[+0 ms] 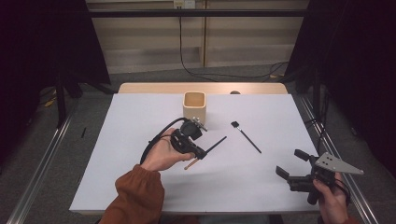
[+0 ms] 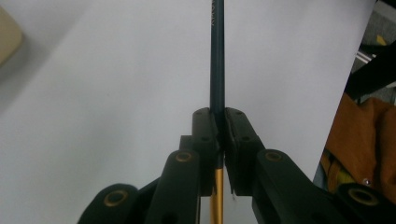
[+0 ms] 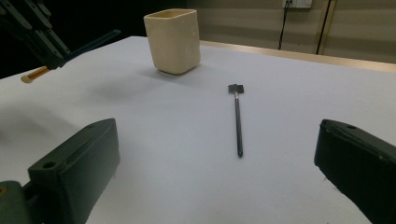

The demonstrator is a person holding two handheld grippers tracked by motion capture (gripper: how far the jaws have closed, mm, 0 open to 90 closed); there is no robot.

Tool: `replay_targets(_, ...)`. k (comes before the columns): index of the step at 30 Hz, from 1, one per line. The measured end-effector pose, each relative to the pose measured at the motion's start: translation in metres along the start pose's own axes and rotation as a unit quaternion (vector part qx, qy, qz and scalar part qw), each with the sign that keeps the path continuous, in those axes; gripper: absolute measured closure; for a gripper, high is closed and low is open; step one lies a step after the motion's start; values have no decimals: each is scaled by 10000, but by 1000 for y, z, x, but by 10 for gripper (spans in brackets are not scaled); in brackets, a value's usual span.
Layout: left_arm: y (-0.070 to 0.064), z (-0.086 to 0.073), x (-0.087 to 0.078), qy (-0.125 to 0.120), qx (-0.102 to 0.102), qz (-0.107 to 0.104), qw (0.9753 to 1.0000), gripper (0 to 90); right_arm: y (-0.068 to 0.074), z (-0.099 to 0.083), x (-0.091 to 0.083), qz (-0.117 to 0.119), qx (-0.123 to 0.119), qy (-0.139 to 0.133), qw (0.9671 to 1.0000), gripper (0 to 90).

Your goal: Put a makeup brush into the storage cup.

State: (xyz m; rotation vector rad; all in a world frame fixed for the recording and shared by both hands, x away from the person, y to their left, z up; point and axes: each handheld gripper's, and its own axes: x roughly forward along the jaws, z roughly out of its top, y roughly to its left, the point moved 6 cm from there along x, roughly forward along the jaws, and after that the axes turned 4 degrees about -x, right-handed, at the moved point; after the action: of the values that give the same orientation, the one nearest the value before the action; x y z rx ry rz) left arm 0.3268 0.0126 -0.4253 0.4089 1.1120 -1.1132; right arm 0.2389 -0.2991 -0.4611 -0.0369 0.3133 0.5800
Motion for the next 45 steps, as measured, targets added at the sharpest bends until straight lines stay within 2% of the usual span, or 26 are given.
replay_targets(2,1,-2,4,159,15,99,9998,837,0,0,0,3,8,7,10000,0)
replay_targets(3,2,-3,7,275,0,223,9994,837,0,0,0,6,1,12,10000,0)
replay_targets(4,3,-4,9,314,-64,237,9992,837,0,0,0,-1,8,15,10000,0)
replay_targets(7,7,-8,14,491,-76,211,9985,837,0,-1,0,5,18,15,10000,0)
replay_targets(11,7,-11,17,593,-13,113,9982,837,-1,-1,-1,-21,37,13,10000,0)
replay_targets(15,3,-13,17,581,54,49,9983,837,1,0,0,-1,70,-16,10000,0)
replay_targets(21,0,-15,12,452,-13,22,9990,837,2,3,-1,-14,39,-129,9999,0)
replay_targets(22,0,-16,11,453,44,15,9990,837,1,4,-1,-28,36,-158,9999,0)
replay_targets(24,-2,-18,11,403,17,-56,9992,837,-1,9,-2,-65,67,-263,9996,0)
replay_targets(26,-3,-21,13,436,59,-35,9990,837,-2,17,-3,-65,43,-418,9991,0)
replay_targets(32,-6,-20,15,417,85,-106,9990,837,-1,29,4,147,-133,-577,9981,0)
replay_targets(35,-4,-20,15,397,115,-93,9991,836,-4,32,9,171,-22,-623,9979,0)
replay_targets(39,-5,-19,16,322,16,-131,9994,836,-7,33,16,227,1,-517,9984,0)
replay_targets(40,-4,-19,16,342,51,-133,9993,836,-8,34,18,248,-11,-494,9985,0)
replay_targets(41,-4,-19,16,374,110,-130,9992,836,-8,35,20,282,3,-500,9984,0)
replay_targets(45,-5,-19,18,349,82,-210,9991,836,-6,41,27,504,83,-489,9975,0)
